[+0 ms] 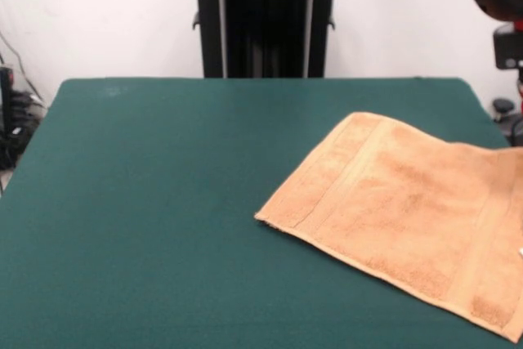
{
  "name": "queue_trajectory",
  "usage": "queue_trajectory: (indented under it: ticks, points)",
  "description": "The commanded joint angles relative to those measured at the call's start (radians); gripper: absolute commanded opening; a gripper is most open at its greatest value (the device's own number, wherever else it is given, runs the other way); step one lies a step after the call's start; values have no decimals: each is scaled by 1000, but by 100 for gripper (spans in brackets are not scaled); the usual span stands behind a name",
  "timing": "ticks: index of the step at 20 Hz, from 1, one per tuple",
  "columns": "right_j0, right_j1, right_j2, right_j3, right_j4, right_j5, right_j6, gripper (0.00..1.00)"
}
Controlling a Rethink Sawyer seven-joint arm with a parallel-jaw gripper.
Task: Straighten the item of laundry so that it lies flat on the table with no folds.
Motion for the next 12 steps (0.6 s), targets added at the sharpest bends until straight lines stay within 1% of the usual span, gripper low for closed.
queue_trajectory:
  ticks: [1, 9, 10, 12]
  points:
    - [35, 56, 74, 16, -50, 44, -5, 0]
    - [37, 55, 70, 16, -54, 38, -5, 0]
    - [37, 54, 71, 16, -55, 39, -7, 100]
    - [34, 55, 74, 15, -56, 44, -14, 100]
